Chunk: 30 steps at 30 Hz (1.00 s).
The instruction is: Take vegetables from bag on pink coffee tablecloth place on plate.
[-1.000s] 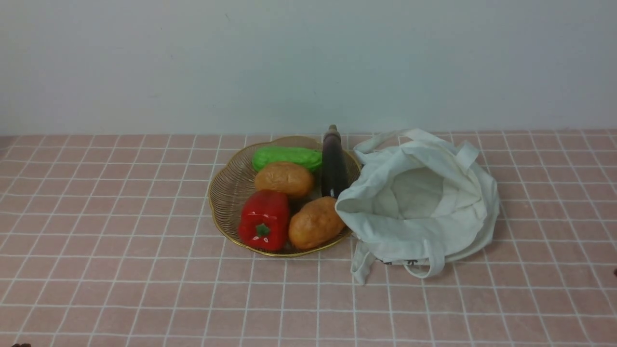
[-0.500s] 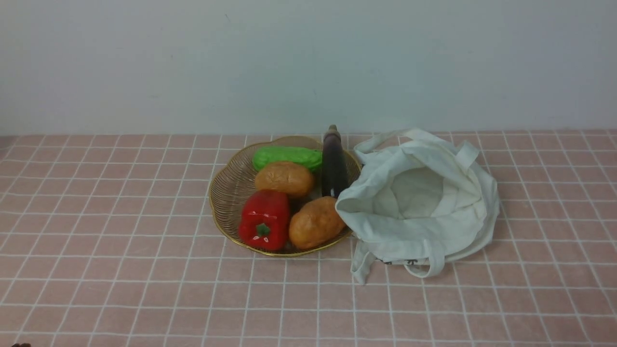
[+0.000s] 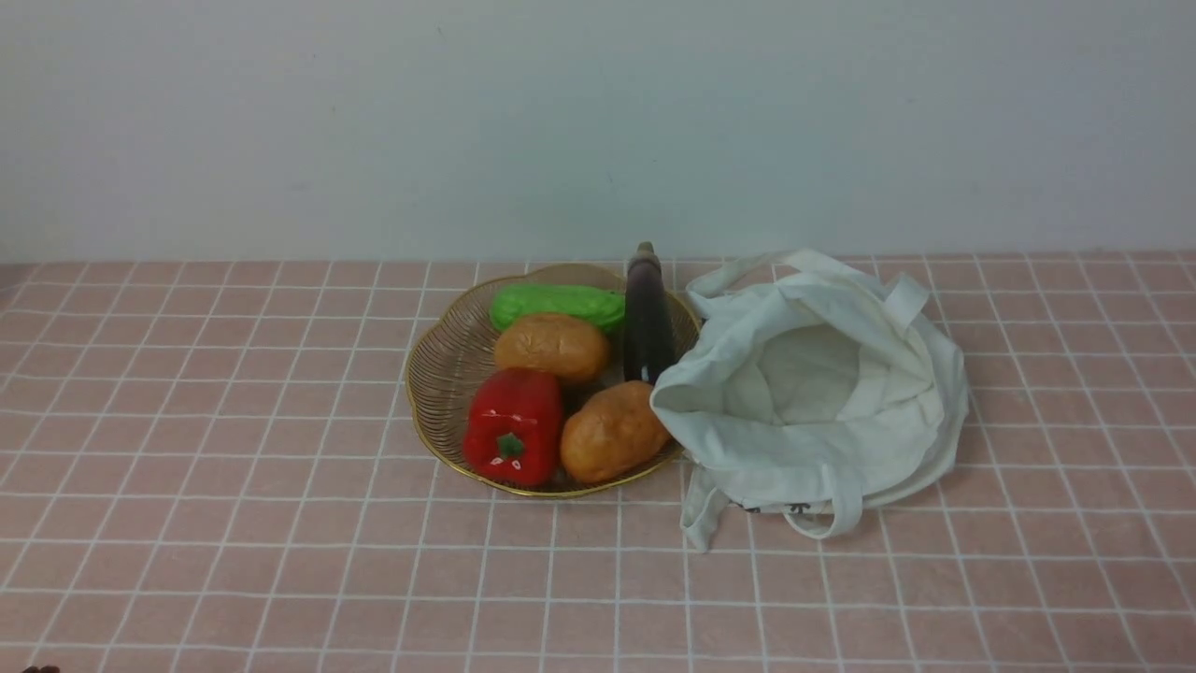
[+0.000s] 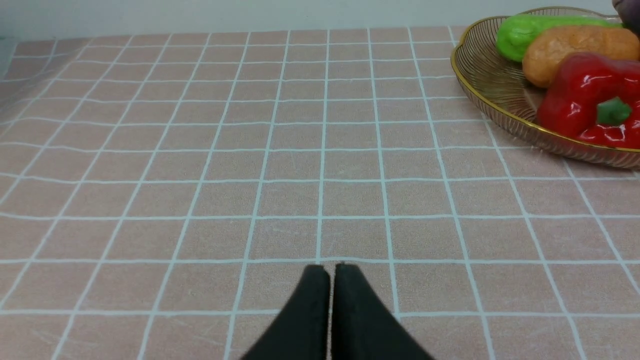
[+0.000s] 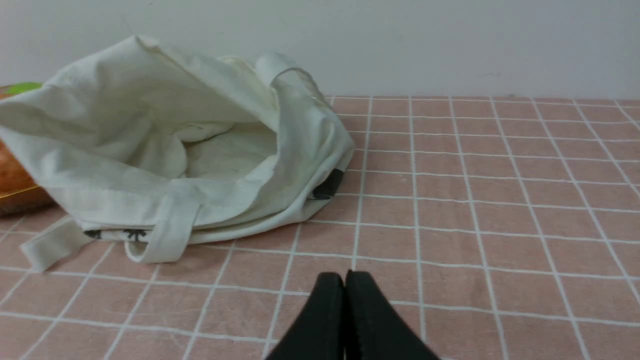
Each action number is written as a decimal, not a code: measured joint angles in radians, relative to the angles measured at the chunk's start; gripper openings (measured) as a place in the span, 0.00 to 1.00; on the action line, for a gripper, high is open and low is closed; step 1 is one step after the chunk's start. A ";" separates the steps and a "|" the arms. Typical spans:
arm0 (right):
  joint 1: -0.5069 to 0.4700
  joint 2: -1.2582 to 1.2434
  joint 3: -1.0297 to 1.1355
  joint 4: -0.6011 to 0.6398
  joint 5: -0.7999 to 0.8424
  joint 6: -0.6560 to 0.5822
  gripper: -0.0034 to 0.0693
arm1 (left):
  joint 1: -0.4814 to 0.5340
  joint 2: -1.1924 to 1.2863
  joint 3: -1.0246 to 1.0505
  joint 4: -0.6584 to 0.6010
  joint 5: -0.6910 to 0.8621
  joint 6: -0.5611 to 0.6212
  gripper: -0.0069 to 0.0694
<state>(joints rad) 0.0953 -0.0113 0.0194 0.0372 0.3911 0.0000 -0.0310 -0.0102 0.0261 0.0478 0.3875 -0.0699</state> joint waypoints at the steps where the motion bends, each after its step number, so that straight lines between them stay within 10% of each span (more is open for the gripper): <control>1: 0.010 0.000 0.000 0.000 -0.001 0.000 0.03 | 0.000 0.000 0.000 0.000 0.000 0.000 0.08; 30: 0.024 0.000 0.000 0.000 -0.001 0.000 0.03 | 0.000 0.000 0.000 0.000 0.000 0.000 0.08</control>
<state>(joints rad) 0.1197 -0.0113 0.0194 0.0372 0.3904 0.0000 -0.0310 -0.0102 0.0261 0.0478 0.3875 -0.0699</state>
